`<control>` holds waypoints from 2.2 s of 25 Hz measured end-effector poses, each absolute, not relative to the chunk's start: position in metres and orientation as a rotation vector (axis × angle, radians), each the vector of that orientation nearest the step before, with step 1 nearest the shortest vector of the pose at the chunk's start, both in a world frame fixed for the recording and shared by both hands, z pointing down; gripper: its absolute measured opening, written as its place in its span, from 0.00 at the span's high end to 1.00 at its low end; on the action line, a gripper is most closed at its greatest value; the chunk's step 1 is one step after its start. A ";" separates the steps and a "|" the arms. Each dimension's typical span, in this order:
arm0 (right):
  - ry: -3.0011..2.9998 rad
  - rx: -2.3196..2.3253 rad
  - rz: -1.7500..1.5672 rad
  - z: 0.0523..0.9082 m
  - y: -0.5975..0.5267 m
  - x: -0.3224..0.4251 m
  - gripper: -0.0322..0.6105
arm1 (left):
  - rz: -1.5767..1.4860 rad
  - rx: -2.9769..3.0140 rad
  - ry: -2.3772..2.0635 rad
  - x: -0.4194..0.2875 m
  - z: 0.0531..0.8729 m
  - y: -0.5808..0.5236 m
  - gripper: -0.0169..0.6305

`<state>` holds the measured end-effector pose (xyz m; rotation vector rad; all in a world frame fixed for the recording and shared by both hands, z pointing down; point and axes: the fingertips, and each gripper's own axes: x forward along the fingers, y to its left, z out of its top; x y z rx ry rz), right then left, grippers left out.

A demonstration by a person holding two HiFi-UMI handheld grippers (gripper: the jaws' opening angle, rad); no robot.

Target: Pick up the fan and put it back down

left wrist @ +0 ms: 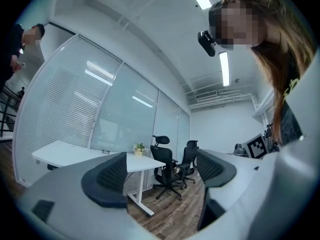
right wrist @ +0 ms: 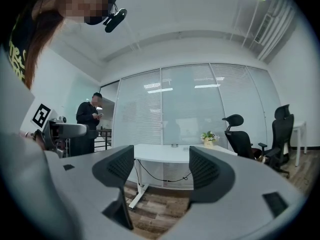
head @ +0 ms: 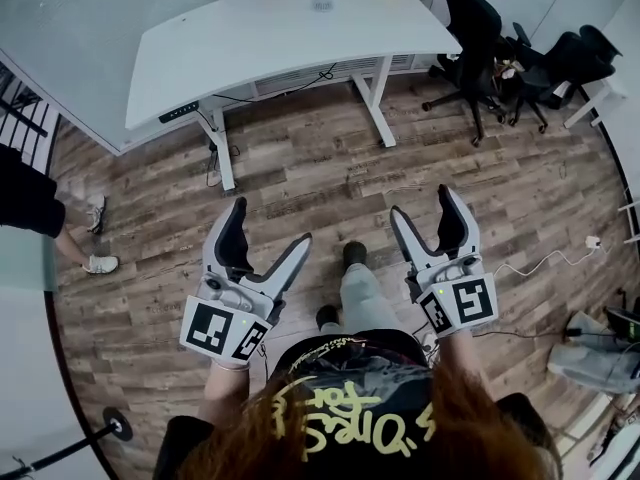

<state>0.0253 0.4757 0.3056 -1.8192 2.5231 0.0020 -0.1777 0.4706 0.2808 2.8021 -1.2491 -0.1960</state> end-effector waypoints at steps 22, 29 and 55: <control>2.594 -1.663 0.053 0.297 0.281 0.055 0.44 | -0.182 2.784 -1.381 -0.141 0.269 0.296 0.33; 2.601 -1.627 0.027 0.299 0.219 0.082 0.44 | -0.176 2.774 -1.414 -0.114 0.267 0.239 0.34; 2.641 -1.499 -0.031 0.292 0.149 0.083 0.44 | -0.144 2.774 -1.448 -0.101 0.267 0.177 0.41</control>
